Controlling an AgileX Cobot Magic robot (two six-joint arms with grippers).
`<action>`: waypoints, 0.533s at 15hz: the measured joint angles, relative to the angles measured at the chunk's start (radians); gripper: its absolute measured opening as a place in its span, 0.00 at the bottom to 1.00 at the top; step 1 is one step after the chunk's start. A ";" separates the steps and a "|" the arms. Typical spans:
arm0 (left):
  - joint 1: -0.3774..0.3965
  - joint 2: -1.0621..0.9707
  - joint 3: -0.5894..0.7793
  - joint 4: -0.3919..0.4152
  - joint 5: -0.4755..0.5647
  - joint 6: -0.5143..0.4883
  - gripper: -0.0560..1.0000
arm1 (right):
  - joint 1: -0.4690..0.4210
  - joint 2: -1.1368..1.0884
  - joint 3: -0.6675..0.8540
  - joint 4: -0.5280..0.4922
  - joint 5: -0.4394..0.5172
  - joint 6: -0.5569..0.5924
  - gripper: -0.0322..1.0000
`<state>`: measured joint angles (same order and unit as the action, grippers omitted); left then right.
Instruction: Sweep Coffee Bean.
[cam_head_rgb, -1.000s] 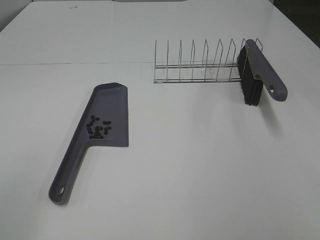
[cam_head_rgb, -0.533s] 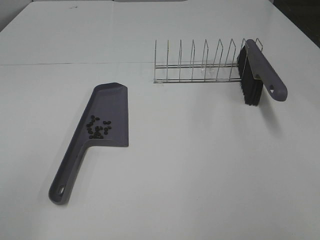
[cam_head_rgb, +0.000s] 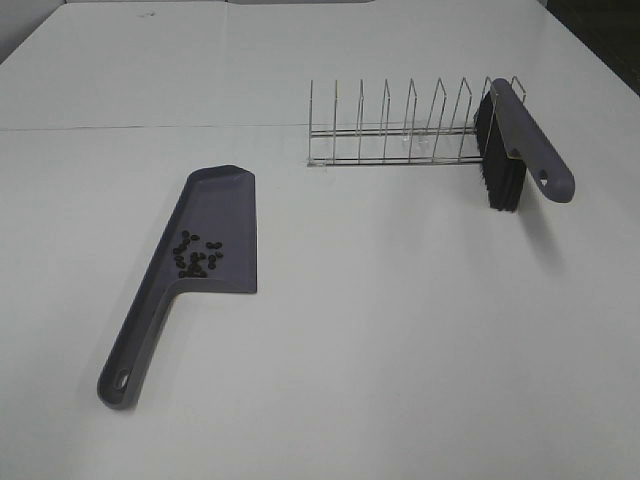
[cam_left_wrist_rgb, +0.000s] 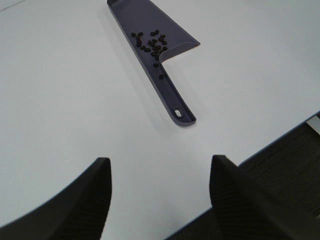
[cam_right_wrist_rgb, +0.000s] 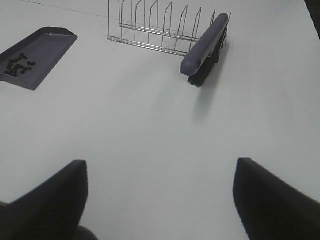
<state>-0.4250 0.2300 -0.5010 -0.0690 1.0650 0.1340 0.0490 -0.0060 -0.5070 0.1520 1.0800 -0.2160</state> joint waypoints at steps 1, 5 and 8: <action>0.000 0.000 0.000 0.000 0.000 0.000 0.57 | 0.000 0.000 0.000 0.000 0.000 0.000 0.68; 0.000 0.000 0.000 0.000 0.000 0.000 0.57 | 0.000 0.000 0.000 0.001 0.000 0.000 0.68; 0.000 0.000 0.000 0.000 0.000 0.000 0.57 | 0.000 0.000 0.000 0.001 0.000 0.000 0.68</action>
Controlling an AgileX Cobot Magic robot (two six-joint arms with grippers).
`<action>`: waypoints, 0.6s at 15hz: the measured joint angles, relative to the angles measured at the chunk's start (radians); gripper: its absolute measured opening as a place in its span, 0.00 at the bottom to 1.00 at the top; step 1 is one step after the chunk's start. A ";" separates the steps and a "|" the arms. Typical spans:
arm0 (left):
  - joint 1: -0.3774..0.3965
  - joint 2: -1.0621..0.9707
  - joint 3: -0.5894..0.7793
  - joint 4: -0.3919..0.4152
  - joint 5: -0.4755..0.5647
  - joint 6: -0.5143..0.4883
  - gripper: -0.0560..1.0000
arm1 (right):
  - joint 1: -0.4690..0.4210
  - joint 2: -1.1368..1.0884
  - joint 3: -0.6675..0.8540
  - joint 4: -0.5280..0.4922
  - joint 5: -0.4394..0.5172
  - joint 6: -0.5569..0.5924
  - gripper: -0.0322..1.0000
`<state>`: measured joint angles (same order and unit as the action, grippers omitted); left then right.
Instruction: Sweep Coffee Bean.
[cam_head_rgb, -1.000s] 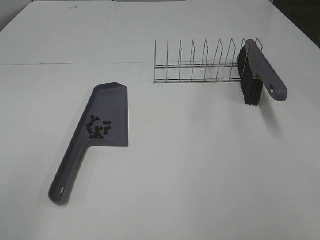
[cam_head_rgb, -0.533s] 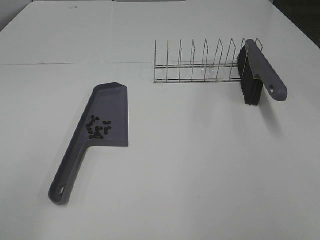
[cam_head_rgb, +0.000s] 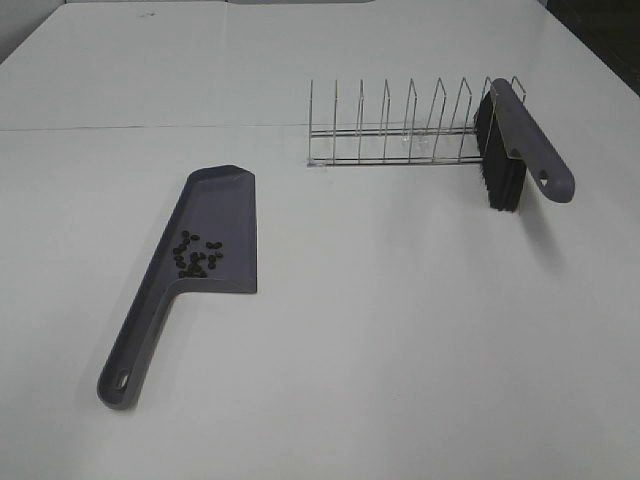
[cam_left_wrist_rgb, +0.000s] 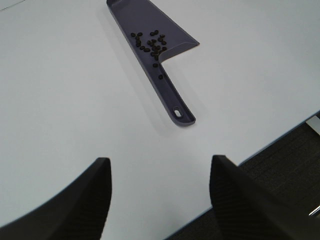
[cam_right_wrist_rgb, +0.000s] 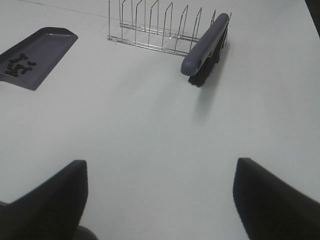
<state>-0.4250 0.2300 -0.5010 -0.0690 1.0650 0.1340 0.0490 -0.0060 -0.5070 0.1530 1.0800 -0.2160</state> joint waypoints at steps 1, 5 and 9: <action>0.000 0.000 0.000 -0.001 0.000 0.001 0.57 | 0.000 0.000 0.000 0.000 0.000 0.000 0.68; 0.147 -0.042 0.000 -0.001 0.000 0.001 0.57 | 0.000 0.000 0.000 0.000 0.000 0.000 0.68; 0.355 -0.181 0.001 -0.001 0.000 0.001 0.57 | 0.000 0.000 0.000 0.000 0.000 -0.001 0.68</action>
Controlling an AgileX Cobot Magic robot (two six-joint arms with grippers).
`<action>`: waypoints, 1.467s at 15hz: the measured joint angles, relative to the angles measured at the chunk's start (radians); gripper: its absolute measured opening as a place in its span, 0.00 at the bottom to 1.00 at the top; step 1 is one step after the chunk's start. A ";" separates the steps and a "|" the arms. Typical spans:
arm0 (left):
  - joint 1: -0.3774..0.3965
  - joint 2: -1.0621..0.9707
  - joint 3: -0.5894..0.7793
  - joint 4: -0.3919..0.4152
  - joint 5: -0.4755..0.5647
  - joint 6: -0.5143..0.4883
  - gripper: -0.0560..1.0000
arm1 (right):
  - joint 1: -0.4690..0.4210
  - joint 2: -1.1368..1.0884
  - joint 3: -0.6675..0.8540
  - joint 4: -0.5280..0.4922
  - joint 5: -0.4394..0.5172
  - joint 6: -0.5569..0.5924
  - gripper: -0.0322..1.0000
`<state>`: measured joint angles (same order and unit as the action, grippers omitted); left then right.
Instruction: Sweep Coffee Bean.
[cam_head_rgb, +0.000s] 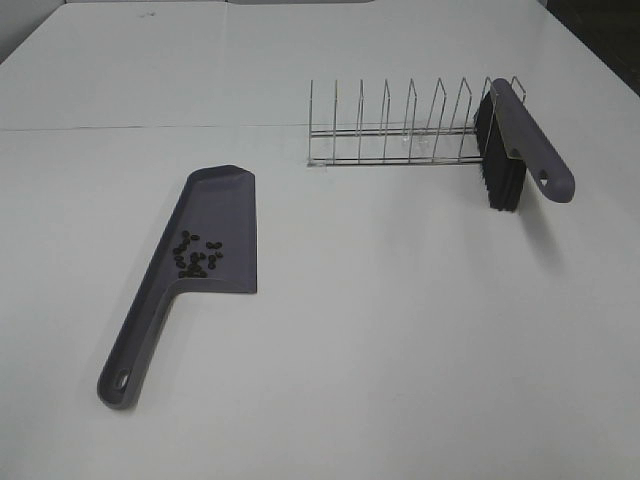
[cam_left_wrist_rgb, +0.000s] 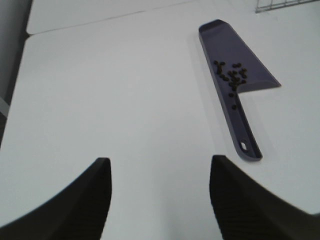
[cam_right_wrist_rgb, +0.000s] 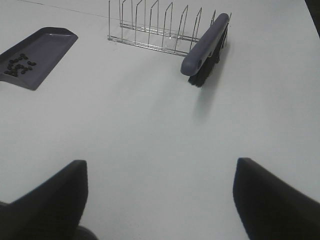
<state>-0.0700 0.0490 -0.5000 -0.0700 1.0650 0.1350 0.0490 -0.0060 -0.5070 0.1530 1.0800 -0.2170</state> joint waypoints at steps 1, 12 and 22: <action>0.015 -0.036 0.000 0.000 0.000 0.000 0.57 | 0.000 0.000 0.000 0.000 0.000 0.000 0.68; 0.020 -0.054 0.000 0.000 0.000 0.000 0.57 | -0.078 0.000 0.000 0.010 0.000 -0.001 0.68; 0.020 -0.056 0.000 0.000 0.000 0.000 0.57 | -0.078 0.000 0.000 0.010 0.000 -0.003 0.68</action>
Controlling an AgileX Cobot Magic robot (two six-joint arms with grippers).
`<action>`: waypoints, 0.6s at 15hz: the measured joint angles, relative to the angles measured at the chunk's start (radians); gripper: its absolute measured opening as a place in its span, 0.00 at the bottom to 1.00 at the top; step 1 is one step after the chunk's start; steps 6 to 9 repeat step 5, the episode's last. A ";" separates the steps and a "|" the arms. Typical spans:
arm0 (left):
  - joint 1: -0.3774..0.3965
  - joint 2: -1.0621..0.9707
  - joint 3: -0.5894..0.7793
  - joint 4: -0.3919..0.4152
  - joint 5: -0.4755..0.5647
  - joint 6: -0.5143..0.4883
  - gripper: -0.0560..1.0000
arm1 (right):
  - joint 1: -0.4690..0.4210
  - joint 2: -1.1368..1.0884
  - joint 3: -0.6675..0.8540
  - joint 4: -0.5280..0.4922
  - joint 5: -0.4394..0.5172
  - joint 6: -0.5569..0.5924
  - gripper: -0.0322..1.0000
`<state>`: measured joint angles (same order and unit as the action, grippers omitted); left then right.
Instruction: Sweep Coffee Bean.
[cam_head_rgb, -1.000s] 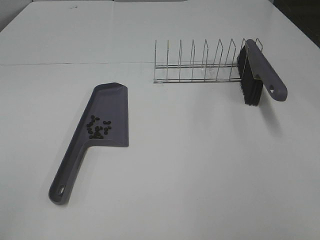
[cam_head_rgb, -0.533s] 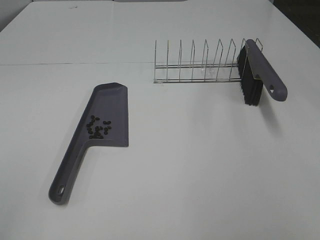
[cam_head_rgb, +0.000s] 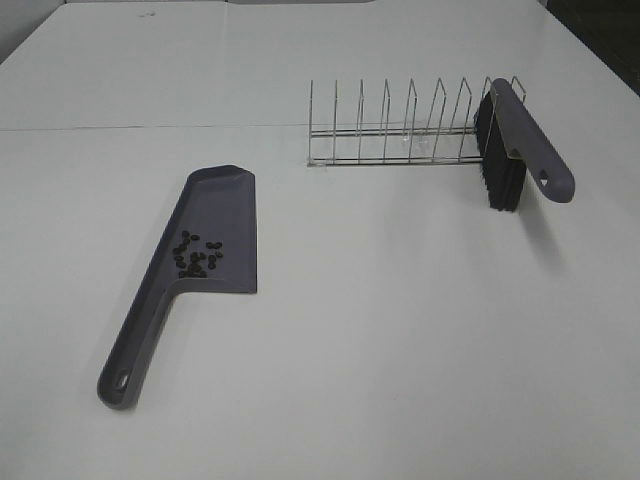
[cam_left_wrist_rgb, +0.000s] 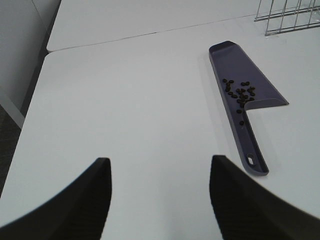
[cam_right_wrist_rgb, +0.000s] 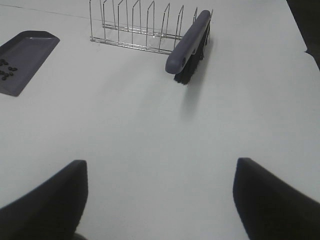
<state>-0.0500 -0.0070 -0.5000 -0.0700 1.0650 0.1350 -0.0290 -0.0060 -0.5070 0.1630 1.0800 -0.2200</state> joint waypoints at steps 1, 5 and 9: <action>0.000 0.000 0.000 0.000 0.000 0.000 0.57 | 0.000 0.000 0.000 0.000 0.000 0.000 0.68; 0.000 0.000 0.000 0.000 0.000 0.000 0.57 | 0.000 0.000 0.000 0.000 0.000 0.000 0.68; 0.000 0.000 0.000 0.000 0.000 0.000 0.57 | 0.000 0.000 0.000 0.000 0.000 0.000 0.68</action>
